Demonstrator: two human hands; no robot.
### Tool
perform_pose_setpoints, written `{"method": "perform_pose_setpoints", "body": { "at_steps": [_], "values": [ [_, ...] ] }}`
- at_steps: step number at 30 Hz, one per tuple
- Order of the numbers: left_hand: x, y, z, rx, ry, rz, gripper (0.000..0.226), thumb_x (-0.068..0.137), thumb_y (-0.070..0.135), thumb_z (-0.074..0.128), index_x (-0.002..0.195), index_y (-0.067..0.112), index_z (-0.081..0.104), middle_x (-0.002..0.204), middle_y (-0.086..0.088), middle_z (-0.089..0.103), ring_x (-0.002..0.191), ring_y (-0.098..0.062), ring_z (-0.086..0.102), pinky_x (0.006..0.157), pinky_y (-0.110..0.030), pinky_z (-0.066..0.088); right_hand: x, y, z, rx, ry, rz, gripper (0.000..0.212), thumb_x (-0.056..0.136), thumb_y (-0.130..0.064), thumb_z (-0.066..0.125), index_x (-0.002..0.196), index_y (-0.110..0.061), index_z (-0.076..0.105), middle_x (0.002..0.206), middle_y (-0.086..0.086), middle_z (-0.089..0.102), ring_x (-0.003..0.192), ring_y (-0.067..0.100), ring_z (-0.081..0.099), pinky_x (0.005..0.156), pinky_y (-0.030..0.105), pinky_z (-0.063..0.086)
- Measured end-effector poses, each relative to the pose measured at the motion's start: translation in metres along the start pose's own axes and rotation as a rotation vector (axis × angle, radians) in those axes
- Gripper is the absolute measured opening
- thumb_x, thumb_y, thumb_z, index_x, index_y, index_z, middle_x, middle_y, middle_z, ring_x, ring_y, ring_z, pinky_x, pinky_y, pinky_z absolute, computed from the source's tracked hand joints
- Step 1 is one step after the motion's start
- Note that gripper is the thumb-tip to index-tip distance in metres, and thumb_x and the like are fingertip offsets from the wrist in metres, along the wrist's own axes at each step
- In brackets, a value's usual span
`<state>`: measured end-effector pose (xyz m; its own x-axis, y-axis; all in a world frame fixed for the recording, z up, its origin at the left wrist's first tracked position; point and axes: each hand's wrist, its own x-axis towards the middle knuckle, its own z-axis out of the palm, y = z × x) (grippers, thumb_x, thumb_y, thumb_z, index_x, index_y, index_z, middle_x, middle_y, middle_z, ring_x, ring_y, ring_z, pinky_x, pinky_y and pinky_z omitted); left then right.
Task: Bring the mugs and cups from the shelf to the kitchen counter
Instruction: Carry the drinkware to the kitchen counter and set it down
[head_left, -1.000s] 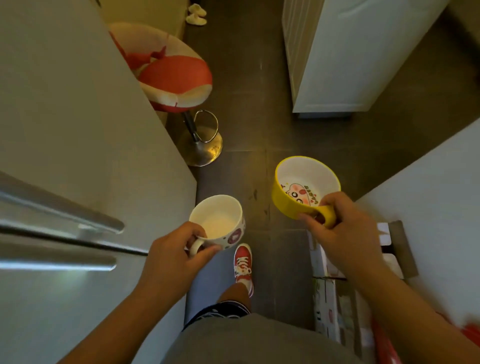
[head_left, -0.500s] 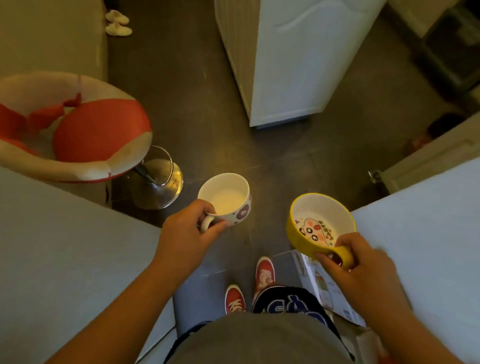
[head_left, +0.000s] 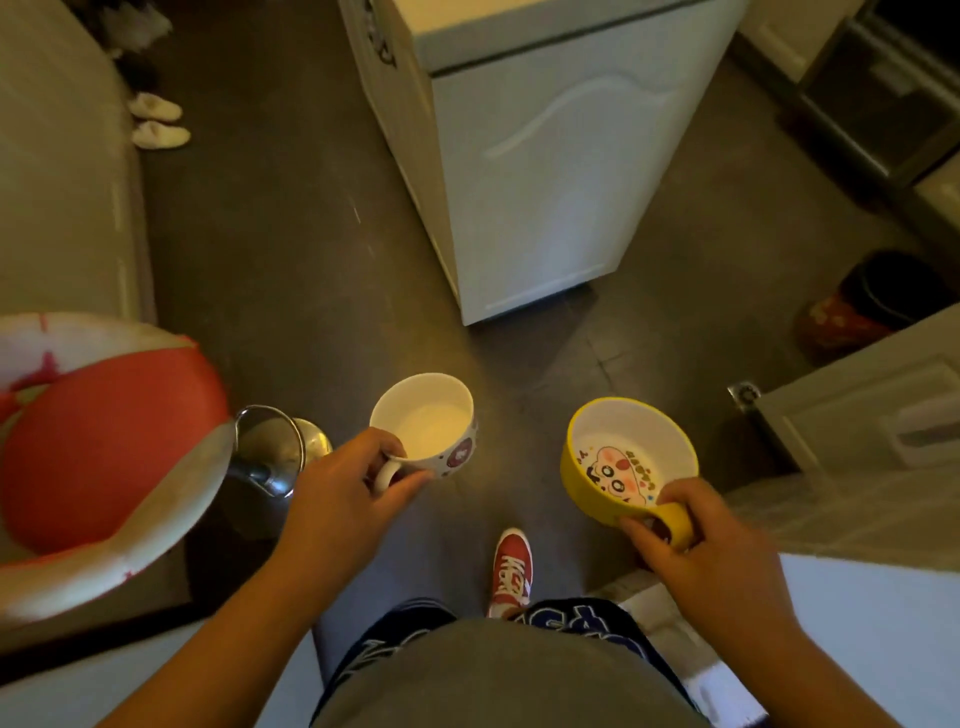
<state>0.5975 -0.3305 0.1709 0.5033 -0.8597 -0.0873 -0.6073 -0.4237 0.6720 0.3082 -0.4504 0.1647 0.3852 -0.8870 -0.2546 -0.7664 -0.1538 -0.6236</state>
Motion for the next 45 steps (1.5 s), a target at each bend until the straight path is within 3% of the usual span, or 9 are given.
{"method": "perform_pose_setpoints", "body": {
  "at_steps": [10,18,21,26,30,34,37,40,45],
  "values": [
    [0.150,-0.028,-0.027,0.036,-0.060,-0.067,0.030,0.075,0.018,0.080,0.100,0.009,0.068,0.087,-0.003,0.070,0.071,-0.010,0.058,0.072,-0.029,0.054,0.175,-0.078,0.000,0.016,0.150,-0.135,0.035,0.068,-0.039,0.079,0.084,-0.037,0.048,0.076,-0.012,0.059,0.070,0.019,0.065,0.053,0.034,0.057],
    [0.316,-0.003,-0.036,0.080,-0.238,0.179,0.027,0.068,0.051,0.065,0.086,0.033,0.057,0.068,0.027,0.051,0.055,-0.001,0.056,0.056,-0.006,0.037,0.252,-0.095,-0.008,0.036,0.269,0.101,0.037,0.065,-0.040,0.081,0.082,-0.043,0.049,0.067,-0.027,0.057,0.066,0.012,0.065,0.050,0.029,0.055],
    [0.370,0.024,-0.023,0.100,-0.328,0.298,0.027,0.067,0.052,0.063,0.086,0.035,0.055,0.067,0.029,0.049,0.055,0.002,0.054,0.052,-0.004,0.034,0.255,-0.086,-0.021,0.059,0.346,0.213,0.033,0.067,-0.049,0.076,0.084,-0.048,0.048,0.068,-0.024,0.058,0.065,0.006,0.062,0.050,0.029,0.055],
    [0.435,0.089,0.028,0.104,-0.436,0.491,0.027,0.070,0.037,0.079,0.087,0.021,0.065,0.065,0.019,0.053,0.052,-0.002,0.055,0.051,-0.005,0.036,0.244,-0.066,-0.050,0.059,0.455,0.439,0.029,0.063,-0.064,0.062,0.082,-0.048,0.048,0.063,-0.026,0.055,0.055,-0.005,0.057,0.042,0.006,0.034],
    [0.468,0.151,0.088,0.104,-0.522,0.623,0.027,0.070,0.032,0.084,0.084,0.020,0.065,0.067,0.009,0.059,0.055,-0.010,0.055,0.050,-0.015,0.041,0.241,-0.032,-0.070,0.061,0.502,0.602,0.040,0.064,-0.040,0.084,0.079,-0.044,0.046,0.066,-0.018,0.062,0.057,-0.001,0.060,0.040,0.006,0.039],
    [0.494,0.215,0.144,0.098,-0.556,0.707,0.027,0.068,0.036,0.083,0.081,0.027,0.062,0.063,0.015,0.054,0.050,-0.003,0.051,0.049,-0.012,0.034,0.255,0.013,-0.096,0.115,0.539,0.723,0.039,0.060,-0.043,0.085,0.081,-0.040,0.051,0.074,-0.009,0.070,0.062,0.010,0.066,0.050,0.020,0.051],
    [0.516,0.255,0.178,0.123,-0.553,0.707,0.026,0.069,0.036,0.082,0.083,0.023,0.065,0.065,0.012,0.058,0.054,-0.006,0.055,0.050,-0.014,0.042,0.287,0.056,-0.126,0.225,0.549,0.729,0.037,0.063,-0.040,0.083,0.074,-0.043,0.048,0.074,-0.012,0.066,0.064,0.002,0.062,0.050,0.012,0.041],
    [0.533,0.282,0.197,0.147,-0.527,0.672,0.027,0.070,0.034,0.082,0.086,0.019,0.068,0.068,0.007,0.065,0.058,-0.011,0.061,0.052,-0.025,0.051,0.327,0.092,-0.158,0.357,0.557,0.690,0.038,0.070,-0.027,0.083,0.077,-0.044,0.050,0.078,-0.012,0.064,0.074,0.012,0.063,0.058,0.024,0.047],
    [0.561,0.315,0.216,0.185,-0.523,0.588,0.025,0.070,0.028,0.084,0.086,0.018,0.068,0.068,0.009,0.061,0.058,-0.005,0.057,0.053,-0.019,0.046,0.398,0.125,-0.223,0.226,0.579,0.584,0.038,0.066,-0.030,0.085,0.075,-0.039,0.049,0.066,-0.019,0.057,0.061,0.005,0.057,0.049,0.013,0.036]
  ]
}}
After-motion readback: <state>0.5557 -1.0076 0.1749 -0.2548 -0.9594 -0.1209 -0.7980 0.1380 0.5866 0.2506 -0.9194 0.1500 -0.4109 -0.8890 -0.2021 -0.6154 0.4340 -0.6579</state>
